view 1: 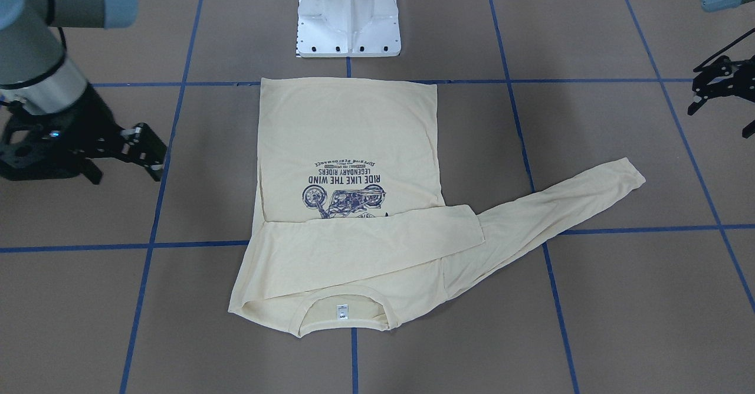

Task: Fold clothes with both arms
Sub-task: 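Release the sleeve and withdraw the right arm while the left gripper approaches the other cuff, then lower the left gripper onto the other sleeve cuff and grasp it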

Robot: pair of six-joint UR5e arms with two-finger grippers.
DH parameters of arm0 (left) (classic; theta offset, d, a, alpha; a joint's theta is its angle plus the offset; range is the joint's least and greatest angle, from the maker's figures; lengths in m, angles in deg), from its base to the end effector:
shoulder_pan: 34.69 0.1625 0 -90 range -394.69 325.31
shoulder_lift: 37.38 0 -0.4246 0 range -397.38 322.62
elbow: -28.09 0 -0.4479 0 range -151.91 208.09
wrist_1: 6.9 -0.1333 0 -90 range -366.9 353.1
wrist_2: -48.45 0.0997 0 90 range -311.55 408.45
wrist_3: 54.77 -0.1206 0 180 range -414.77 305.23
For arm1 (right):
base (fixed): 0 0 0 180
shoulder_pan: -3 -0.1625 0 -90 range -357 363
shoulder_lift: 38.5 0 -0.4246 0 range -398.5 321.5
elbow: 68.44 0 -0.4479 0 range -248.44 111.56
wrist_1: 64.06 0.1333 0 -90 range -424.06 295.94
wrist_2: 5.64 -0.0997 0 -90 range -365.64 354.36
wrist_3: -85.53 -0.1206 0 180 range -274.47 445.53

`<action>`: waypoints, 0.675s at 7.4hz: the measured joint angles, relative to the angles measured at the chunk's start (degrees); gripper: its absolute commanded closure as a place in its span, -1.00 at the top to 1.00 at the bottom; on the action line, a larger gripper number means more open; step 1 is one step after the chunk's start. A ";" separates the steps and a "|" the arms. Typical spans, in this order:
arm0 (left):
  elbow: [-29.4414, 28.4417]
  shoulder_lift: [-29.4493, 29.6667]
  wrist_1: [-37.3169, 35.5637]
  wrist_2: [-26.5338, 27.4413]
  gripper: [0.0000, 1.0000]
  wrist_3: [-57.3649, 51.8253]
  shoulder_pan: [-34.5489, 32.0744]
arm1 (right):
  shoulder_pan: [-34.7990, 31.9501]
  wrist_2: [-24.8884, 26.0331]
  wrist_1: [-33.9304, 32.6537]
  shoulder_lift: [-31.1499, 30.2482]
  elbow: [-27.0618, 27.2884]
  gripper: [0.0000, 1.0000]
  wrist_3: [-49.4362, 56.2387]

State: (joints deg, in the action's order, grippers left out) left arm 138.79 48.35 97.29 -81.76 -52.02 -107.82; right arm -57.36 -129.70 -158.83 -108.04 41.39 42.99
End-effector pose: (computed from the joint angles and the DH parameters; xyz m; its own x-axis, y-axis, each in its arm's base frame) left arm 0.1010 -0.5240 0.4877 0.6466 0.4962 -0.5794 -0.2190 0.8483 0.4821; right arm -0.2540 -0.5794 0.2941 0.6841 -0.0320 0.7287 -0.0815 0.9894 0.1199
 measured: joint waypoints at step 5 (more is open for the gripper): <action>-13.53 -3.84 31.33 10.71 1.00 26.22 13.95 | -16.22 -9.92 1.66 -19.98 1.46 1.00 27.43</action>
State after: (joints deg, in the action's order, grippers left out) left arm 125.26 44.51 128.62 -71.04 -25.80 -93.87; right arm -73.57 -139.63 -157.16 -128.02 42.85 70.42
